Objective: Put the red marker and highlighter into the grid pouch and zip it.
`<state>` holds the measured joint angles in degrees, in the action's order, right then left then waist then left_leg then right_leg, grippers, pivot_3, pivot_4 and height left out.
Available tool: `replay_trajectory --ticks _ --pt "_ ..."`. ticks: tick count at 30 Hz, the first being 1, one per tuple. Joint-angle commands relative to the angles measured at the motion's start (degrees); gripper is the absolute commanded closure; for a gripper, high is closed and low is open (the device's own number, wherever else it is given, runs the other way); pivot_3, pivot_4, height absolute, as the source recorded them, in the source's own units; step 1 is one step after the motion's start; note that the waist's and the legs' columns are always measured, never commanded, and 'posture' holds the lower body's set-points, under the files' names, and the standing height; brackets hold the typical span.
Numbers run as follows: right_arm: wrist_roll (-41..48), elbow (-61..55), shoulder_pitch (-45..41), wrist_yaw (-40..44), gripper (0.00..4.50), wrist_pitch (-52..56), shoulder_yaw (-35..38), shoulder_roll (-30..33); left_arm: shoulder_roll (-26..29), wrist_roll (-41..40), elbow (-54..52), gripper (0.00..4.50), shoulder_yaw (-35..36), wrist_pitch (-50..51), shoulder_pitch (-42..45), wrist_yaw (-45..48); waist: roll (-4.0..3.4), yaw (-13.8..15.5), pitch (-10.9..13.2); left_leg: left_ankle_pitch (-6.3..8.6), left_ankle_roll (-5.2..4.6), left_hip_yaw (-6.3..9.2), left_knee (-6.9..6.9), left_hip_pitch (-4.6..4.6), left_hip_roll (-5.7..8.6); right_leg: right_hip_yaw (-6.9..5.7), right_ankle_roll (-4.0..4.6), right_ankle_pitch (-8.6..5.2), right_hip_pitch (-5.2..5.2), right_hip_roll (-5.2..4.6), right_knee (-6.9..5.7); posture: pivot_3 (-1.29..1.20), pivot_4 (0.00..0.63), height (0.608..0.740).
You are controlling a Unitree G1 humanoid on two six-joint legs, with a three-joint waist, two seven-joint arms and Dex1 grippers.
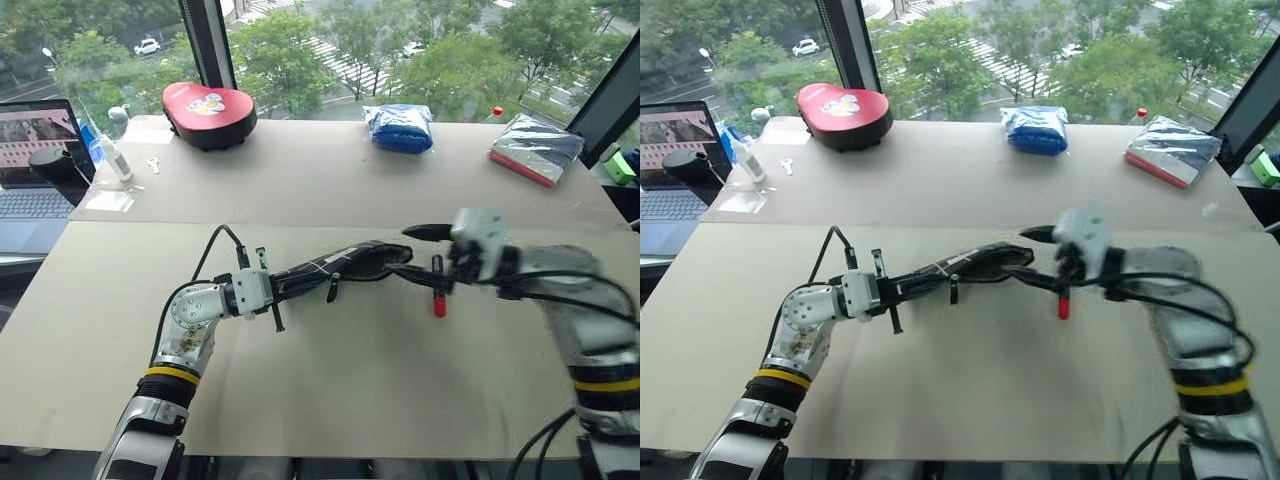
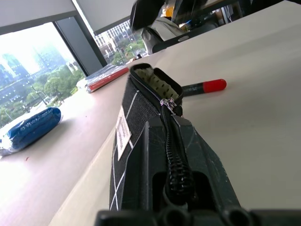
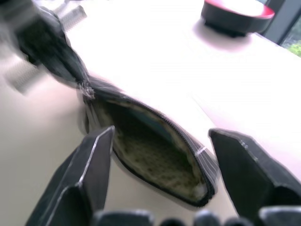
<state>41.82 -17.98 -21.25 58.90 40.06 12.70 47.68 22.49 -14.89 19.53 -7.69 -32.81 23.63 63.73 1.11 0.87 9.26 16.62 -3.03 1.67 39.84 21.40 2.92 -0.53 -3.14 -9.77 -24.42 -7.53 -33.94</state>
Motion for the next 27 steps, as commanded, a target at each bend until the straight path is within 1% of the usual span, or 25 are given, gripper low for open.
replay_trajectory --ticks 1,2,4,6,9,13,16,20,27 --pt "9.1 -3.7 2.6 -2.2 0.9 7.5 6.9 1.6 0.0 -0.8 -2.1 4.5 0.7 -1.1 -0.3 -0.4 0.01 -0.2 0.0 0.01 -0.01 0.0 0.0 -0.02 -0.02 0.0 0.0 0.0 0.0 0.0 0.05 0.0 0.15 0.74" --pt "7.2 -3.4 3.3 -5.0 0.9 8.1 6.6 1.8 0.0 -0.9 -2.4 4.5 0.7 -1.0 -0.6 -0.4 0.01 -0.3 0.0 0.02 -0.01 -0.01 -0.01 -0.04 -0.04 0.0 0.0 0.0 0.01 0.01 0.11 0.0 0.15 0.74" --pt "-2.5 -1.8 4.2 -13.5 0.9 6.8 2.7 1.8 0.1 -0.9 -2.9 4.5 0.6 -1.0 -1.3 -0.5 0.0 -0.3 0.0 0.02 -0.01 -0.07 -0.01 -0.06 -0.04 0.02 0.0 -0.01 -0.01 0.02 0.12 0.0 0.15 0.74" --pt "-7.3 -0.6 4.2 -22.7 0.9 10.8 -0.1 -0.2 0.2 -0.9 -3.3 4.5 0.7 -0.7 -1.8 -0.7 0.01 -0.3 0.0 0.01 0.0 -0.14 0.03 -0.08 -0.01 0.07 0.0 -0.01 -0.03 0.0 -0.02 0.0 0.15 0.74" --pt "-9.5 -2.3 4.3 -30.6 0.9 15.9 -1.8 -3.6 0.2 -0.9 -3.9 4.5 0.7 -0.4 -2.2 -0.9 0.01 -0.2 0.0 -0.03 0.08 -0.14 0.04 -0.06 0.04 0.09 0.0 0.0 -0.07 -0.04 -0.05 0.0 0.15 0.74" --pt "-11.8 -3.5 3.9 -39.6 0.9 21.9 -1.0 -8.6 0.0 -0.7 -4.3 4.5 0.5 -0.2 -2.5 -1.1 0.01 -0.2 0.0 -0.05 0.11 -0.12 0.04 0.04 0.04 0.11 0.01 0.01 -0.18 -0.04 -0.07 0.0 0.15 0.74" --pt "-12.4 -4.0 3.8 -42.1 0.9 24.1 -0.3 -10.4 -0.1 -0.6 -4.4 4.5 0.4 -0.2 -2.6 -1.2 0.01 -0.1 0.0 -0.05 0.1 -0.11 0.04 0.08 0.1 0.13 0.01 0.01 -0.2 -0.05 -0.06 0.0 0.15 0.74" --pt "-14.2 -4.2 4.1 -45.4 0.9 25.5 -2.4 -12.8 -0.6 -0.5 -4.1 4.5 0.1 0.0 -2.1 -1.4 0.0 -0.2 0.0 -0.05 0.08 -0.11 0.04 0.07 0.11 0.12 0.0 0.01 -0.2 -0.05 -0.06 0.0 0.15 0.74" --pt "-17.0 -2.0 4.6 -46.0 0.9 24.3 -5.0 -15.8 -1.0 -0.5 -4.0 4.5 0.0 0.0 -1.9 -1.6 0.0 -0.3 0.0 -0.05 0.08 -0.12 0.04 0.06 0.15 0.1 0.0 0.01 -0.19 -0.02 -0.06 0.0 0.15 0.74"
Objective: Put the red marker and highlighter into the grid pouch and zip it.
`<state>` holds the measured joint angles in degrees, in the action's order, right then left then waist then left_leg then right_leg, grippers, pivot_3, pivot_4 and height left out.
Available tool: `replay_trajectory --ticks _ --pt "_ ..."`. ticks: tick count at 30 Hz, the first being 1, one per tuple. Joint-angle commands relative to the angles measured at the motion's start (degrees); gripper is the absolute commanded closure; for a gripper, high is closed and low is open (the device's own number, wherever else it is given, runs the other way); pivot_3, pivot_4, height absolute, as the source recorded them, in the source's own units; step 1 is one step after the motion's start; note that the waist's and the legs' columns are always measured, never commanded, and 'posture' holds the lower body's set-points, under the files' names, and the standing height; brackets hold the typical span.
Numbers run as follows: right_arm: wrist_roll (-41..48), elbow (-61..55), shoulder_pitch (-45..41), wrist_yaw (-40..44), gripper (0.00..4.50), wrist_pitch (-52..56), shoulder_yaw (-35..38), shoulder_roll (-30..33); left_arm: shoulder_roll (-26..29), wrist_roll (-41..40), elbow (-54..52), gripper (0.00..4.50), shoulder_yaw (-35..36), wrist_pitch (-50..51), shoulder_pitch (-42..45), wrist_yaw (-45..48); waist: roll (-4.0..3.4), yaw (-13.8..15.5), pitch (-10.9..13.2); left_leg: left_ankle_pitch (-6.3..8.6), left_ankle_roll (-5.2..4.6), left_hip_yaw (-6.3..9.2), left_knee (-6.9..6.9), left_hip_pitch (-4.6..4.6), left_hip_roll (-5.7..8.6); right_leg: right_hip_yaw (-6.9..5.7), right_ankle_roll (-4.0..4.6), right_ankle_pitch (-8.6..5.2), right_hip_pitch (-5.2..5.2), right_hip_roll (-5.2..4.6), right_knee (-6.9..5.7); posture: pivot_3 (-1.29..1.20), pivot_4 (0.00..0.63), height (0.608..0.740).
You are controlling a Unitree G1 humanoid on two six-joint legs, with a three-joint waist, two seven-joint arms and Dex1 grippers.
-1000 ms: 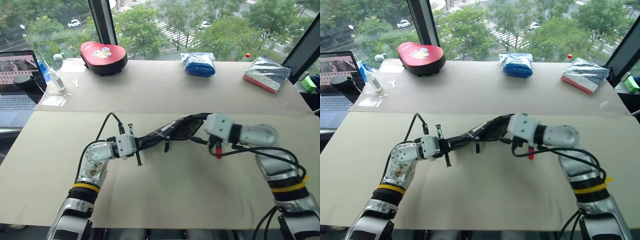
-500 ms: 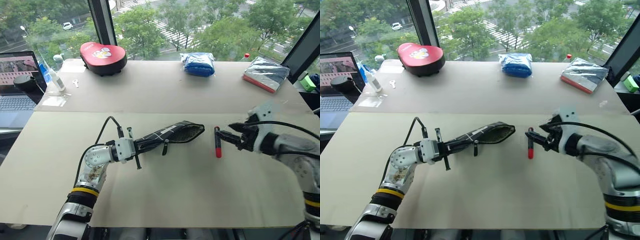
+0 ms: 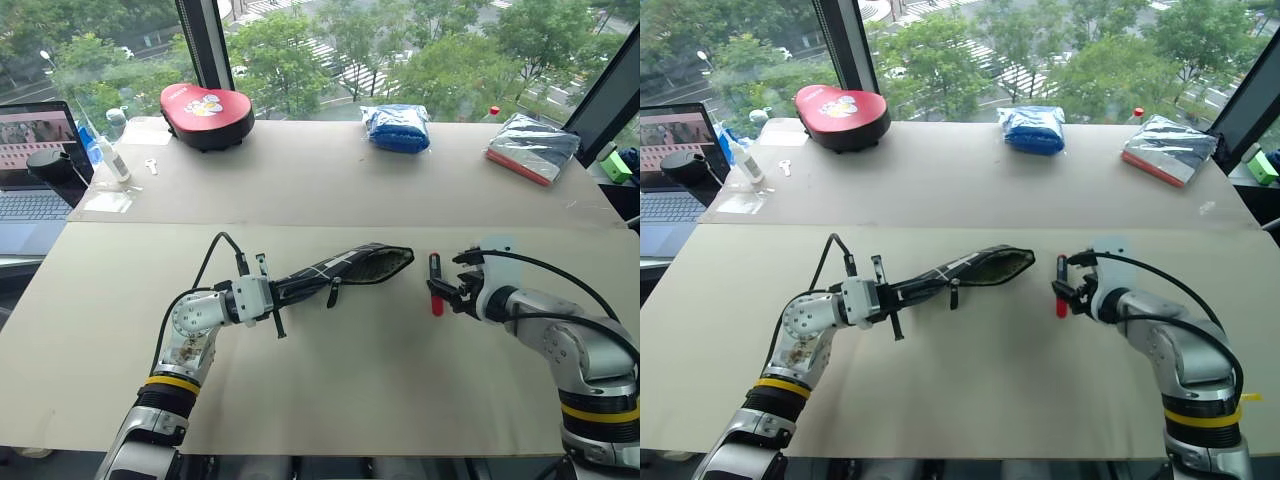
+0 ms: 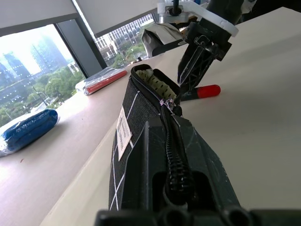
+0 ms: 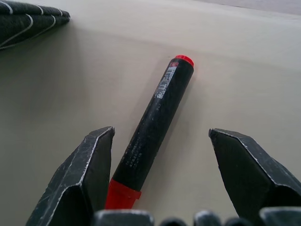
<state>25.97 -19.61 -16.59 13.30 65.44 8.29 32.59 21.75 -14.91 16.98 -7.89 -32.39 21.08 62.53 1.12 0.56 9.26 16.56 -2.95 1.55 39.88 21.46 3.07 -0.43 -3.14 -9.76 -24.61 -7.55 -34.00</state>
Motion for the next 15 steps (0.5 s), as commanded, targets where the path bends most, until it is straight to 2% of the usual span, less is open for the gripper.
replay_trajectory --ticks 1,5,10,15 --pt "-1.5 -0.1 -0.2 -0.4 0.9 -1.3 -1.0 -0.9 -0.3 -0.4 -1.4 4.5 0.2 -0.5 0.7 -0.4 0.0 0.0 0.0 0.0 0.0 0.0 0.0 0.0 0.0 0.0 0.0 0.0 0.0 0.0 0.0 0.0 0.15 0.74" --pt "-4.7 1.0 0.4 0.4 0.9 -3.4 -4.0 0.5 -0.4 -0.3 -1.3 4.5 0.2 -0.6 0.7 -0.7 0.0 0.0 0.0 0.0 0.0 0.0 0.0 -0.01 0.0 -0.01 0.0 0.0 0.01 0.0 0.0 0.0 0.15 0.74" --pt "-10.7 3.6 3.5 1.5 2.21 -10.2 -8.4 4.7 -0.7 0.1 -1.4 4.5 0.4 -0.8 0.9 -1.7 0.0 0.1 0.0 0.0 0.0 0.02 0.01 -0.11 0.06 -0.08 -0.01 0.0 0.16 0.0 0.02 0.0 0.15 0.74" --pt "-12.2 4.4 4.8 2.1 3.96 -12.7 -8.0 4.7 -1.0 0.1 -1.6 4.5 0.4 -0.7 1.3 -2.2 0.0 0.2 0.0 0.0 -0.01 0.06 0.04 -0.24 0.04 -0.09 -0.02 -0.01 0.34 0.0 0.04 0.0 0.15 0.74"
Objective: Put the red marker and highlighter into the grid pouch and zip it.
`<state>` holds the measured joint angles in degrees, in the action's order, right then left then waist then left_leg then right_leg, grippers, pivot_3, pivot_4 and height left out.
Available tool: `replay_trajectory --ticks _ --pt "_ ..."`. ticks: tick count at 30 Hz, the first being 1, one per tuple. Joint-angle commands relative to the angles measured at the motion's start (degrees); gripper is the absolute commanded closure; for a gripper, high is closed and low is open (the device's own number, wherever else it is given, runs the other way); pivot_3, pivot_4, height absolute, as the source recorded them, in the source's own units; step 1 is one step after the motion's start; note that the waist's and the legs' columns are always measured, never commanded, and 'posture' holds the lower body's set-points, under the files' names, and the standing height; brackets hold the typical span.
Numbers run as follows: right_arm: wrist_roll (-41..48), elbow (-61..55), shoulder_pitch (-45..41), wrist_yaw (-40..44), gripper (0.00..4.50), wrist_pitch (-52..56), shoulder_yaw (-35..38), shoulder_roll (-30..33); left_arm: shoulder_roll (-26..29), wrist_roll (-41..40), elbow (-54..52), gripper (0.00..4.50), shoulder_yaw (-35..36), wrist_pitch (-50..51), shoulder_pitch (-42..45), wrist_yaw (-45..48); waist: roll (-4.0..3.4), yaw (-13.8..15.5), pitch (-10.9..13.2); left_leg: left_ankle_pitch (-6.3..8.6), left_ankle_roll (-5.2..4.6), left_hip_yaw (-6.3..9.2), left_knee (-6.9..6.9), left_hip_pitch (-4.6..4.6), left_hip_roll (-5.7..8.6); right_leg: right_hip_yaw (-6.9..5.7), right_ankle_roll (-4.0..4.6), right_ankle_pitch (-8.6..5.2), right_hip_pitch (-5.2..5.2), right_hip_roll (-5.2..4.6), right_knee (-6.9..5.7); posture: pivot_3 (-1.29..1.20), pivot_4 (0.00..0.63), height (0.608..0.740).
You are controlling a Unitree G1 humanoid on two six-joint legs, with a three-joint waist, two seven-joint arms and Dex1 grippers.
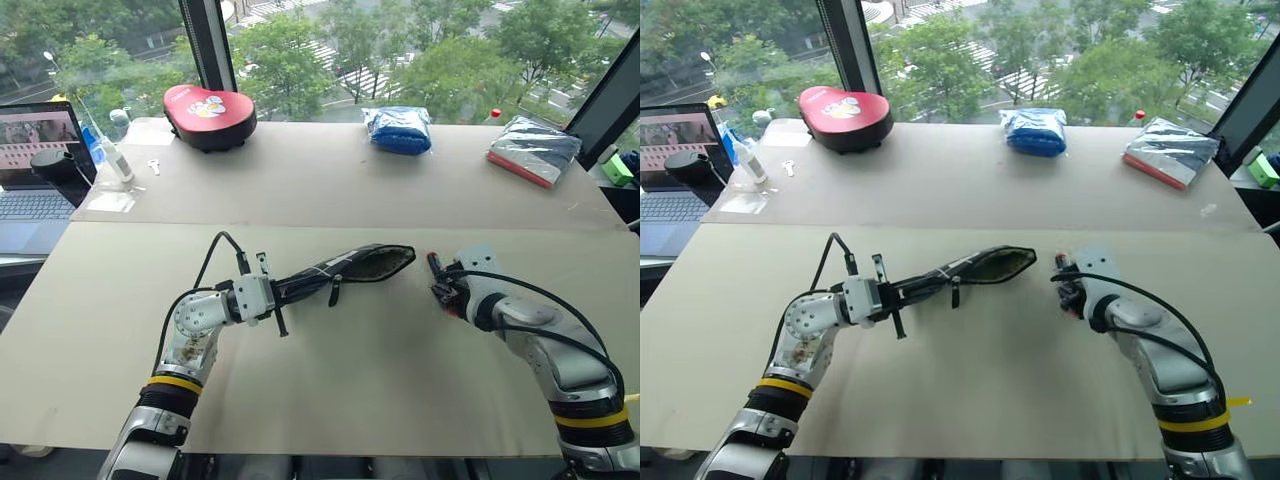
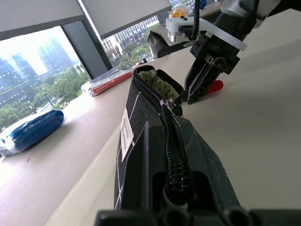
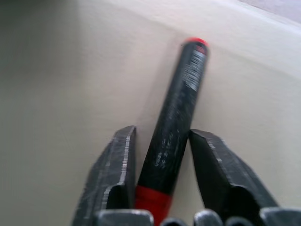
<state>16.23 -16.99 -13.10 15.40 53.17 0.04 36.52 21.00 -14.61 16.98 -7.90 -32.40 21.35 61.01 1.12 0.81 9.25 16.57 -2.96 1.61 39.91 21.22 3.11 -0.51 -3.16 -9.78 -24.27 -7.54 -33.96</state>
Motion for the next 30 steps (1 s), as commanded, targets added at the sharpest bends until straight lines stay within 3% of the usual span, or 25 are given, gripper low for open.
replay_trajectory --ticks 1,5,9,17,22,30 --pt "-2.9 1.8 1.4 0.0 4.0 -0.8 0.3 0.8 -0.2 -0.2 -1.5 4.5 0.4 -0.8 1.1 -0.7 0.0 0.0 0.0 0.0 0.0 0.0 0.0 0.0 0.0 0.0 0.0 0.0 0.0 0.0 0.0 0.0 0.15 0.74" --pt "-4.1 2.5 -0.6 -0.1 4.0 -6.7 2.8 0.0 -0.2 -0.2 -1.3 4.5 0.2 -0.9 1.4 -0.6 0.0 0.0 0.0 0.0 0.0 0.0 0.0 -0.01 0.0 0.0 0.0 0.0 0.0 0.0 0.0 0.0 0.15 0.74" --pt "-0.6 -0.2 -4.6 7.5 4.0 -16.7 7.6 2.3 -0.2 -0.3 -1.0 4.5 0.0 -0.9 1.6 0.0 -0.03 -0.3 0.0 0.0 0.0 -0.04 -0.01 0.02 0.02 0.04 0.0 0.0 -0.09 0.0 -0.01 0.0 0.15 0.74" --pt "-2.7 -5.9 1.7 32.9 4.0 -39.4 7.8 18.9 0.1 -0.7 0.1 4.5 0.1 -1.1 2.1 1.0 -0.02 -0.2 0.0 0.02 -0.04 0.0 -0.06 0.02 -0.06 -0.11 -0.03 -0.03 -0.02 0.09 0.0 0.0 0.15 0.74" --pt "-6.1 -4.7 1.6 37.0 4.0 -47.9 6.2 21.1 -0.1 -0.7 -0.1 4.5 -0.1 -1.1 2.0 1.3 0.0 -0.4 0.1 0.05 -0.08 -0.13 0.02 0.01 -0.08 0.12 -0.04 -0.03 -0.04 0.06 0.09 0.0 0.15 0.74" --pt "-14.1 0.8 -1.0 37.0 4.0 -56.2 0.1 19.6 0.1 -0.8 -0.6 4.5 0.0 -0.9 1.7 1.7 0.01 -0.2 0.1 0.02 -0.02 -0.11 0.01 -0.01 -0.11 0.11 -0.03 -0.02 -0.07 0.06 0.05 0.0 0.15 0.74"
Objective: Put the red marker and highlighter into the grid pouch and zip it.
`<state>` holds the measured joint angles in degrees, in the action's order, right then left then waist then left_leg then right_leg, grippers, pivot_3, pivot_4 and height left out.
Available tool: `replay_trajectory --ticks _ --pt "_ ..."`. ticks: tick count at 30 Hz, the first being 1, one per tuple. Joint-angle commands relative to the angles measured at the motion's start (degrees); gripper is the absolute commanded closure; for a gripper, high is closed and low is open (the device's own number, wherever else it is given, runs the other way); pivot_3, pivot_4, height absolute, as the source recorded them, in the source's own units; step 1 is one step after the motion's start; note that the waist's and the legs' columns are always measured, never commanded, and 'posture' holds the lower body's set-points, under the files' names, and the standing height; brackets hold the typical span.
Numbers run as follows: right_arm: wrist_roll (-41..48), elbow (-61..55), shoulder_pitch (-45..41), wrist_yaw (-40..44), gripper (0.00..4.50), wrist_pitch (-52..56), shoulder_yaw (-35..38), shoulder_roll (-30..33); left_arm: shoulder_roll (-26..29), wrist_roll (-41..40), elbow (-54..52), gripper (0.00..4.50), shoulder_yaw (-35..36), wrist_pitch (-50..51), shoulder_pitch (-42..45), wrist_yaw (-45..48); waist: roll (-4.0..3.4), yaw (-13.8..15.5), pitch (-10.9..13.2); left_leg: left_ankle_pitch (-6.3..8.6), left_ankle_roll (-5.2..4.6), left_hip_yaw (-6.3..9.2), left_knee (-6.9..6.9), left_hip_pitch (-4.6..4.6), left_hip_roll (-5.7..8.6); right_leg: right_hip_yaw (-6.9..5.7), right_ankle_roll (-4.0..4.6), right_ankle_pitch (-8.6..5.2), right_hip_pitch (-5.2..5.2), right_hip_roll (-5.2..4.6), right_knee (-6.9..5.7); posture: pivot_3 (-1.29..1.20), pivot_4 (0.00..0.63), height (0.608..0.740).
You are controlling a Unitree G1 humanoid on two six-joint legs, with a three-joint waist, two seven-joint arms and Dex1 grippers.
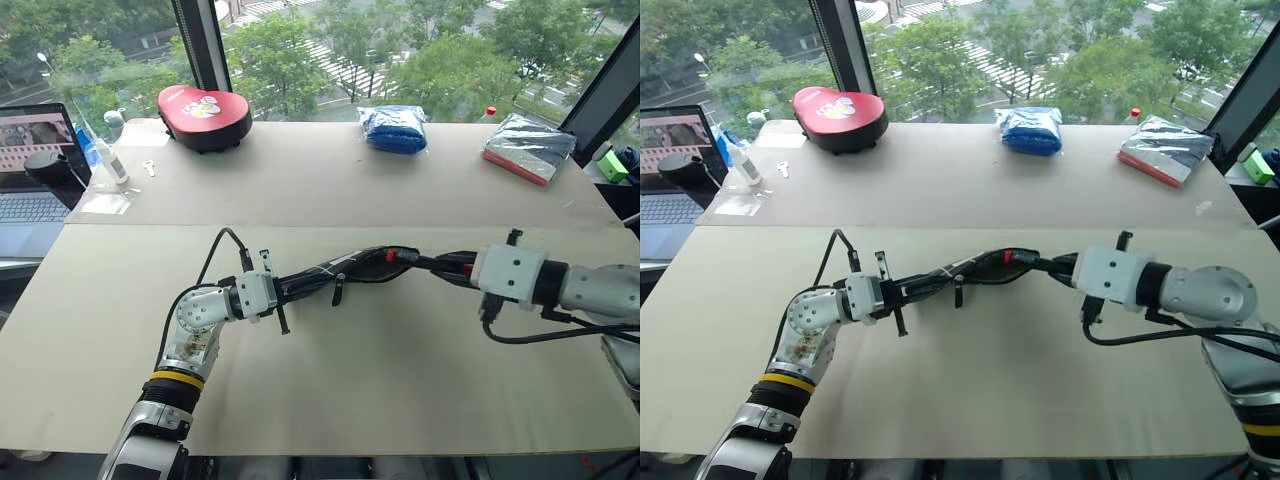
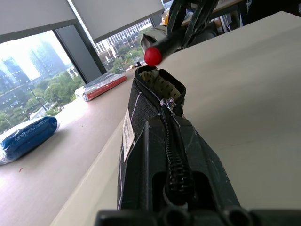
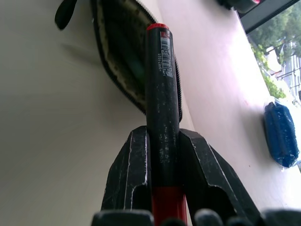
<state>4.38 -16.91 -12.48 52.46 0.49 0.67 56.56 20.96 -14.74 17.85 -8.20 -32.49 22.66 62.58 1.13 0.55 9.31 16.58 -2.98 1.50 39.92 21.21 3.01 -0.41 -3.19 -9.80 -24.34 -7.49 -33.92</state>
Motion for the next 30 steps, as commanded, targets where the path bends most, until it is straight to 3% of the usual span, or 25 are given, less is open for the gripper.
replay_trajectory --ticks 1,8,19,26,28,30 --pt "-3.0 1.3 -2.0 0.0 4.0 -4.3 -1.1 -0.7 0.2 -0.7 -1.6 4.5 0.3 -0.8 0.4 0.1 0.0 0.0 0.0 0.0 0.0 0.0 0.0 0.0 0.0 0.0 0.0 0.0 0.0 0.0 0.0 0.0 0.15 0.74" --pt "-9.9 8.7 -9.6 0.7 4.0 -12.1 -7.9 -2.7 0.3 -0.8 -2.7 4.5 -0.2 -0.3 -0.4 0.3 0.0 -0.1 0.0 -0.02 0.04 -0.01 -0.01 0.0 0.02 0.0 0.01 0.0 -0.02 0.0 -0.01 0.0 0.15 0.74" --pt "-14.5 12.5 -19.2 3.7 4.0 -17.0 -18.3 -12.3 0.1 -0.6 -1.6 4.5 -0.4 -0.2 0.5 0.7 0.0 0.0 0.0 -0.05 0.08 0.01 -0.02 0.0 0.04 -0.02 0.02 0.01 -0.04 0.0 -0.03 0.0 0.15 0.74" --pt "-15.1 14.9 -21.2 3.1 4.0 -15.6 -19.7 -17.7 0.0 -0.4 -1.5 4.5 -0.3 -0.2 0.8 0.5 0.0 0.0 0.0 -0.08 0.14 0.01 -0.02 0.01 0.1 -0.03 0.03 0.01 -0.08 0.01 -0.06 0.0 0.15 0.74" --pt "-12.9 14.5 -20.8 3.6 2.98 -11.8 -18.1 -18.3 0.1 -0.4 -1.5 4.5 -0.1 -0.2 0.7 0.4 0.0 0.0 0.0 -0.08 0.14 0.01 -0.02 0.01 0.11 -0.03 0.03 0.02 -0.08 0.01 -0.06 0.0 0.15 0.74" --pt "-13.1 14.7 -20.9 3.1 2.35 -10.6 -17.1 -17.8 0.2 -0.4 -1.6 4.5 0.0 -0.1 0.7 0.3 0.0 0.0 0.0 -0.08 0.14 0.01 -0.02 0.01 0.1 -0.03 0.03 0.02 -0.09 0.01 -0.06 0.0 0.15 0.74"
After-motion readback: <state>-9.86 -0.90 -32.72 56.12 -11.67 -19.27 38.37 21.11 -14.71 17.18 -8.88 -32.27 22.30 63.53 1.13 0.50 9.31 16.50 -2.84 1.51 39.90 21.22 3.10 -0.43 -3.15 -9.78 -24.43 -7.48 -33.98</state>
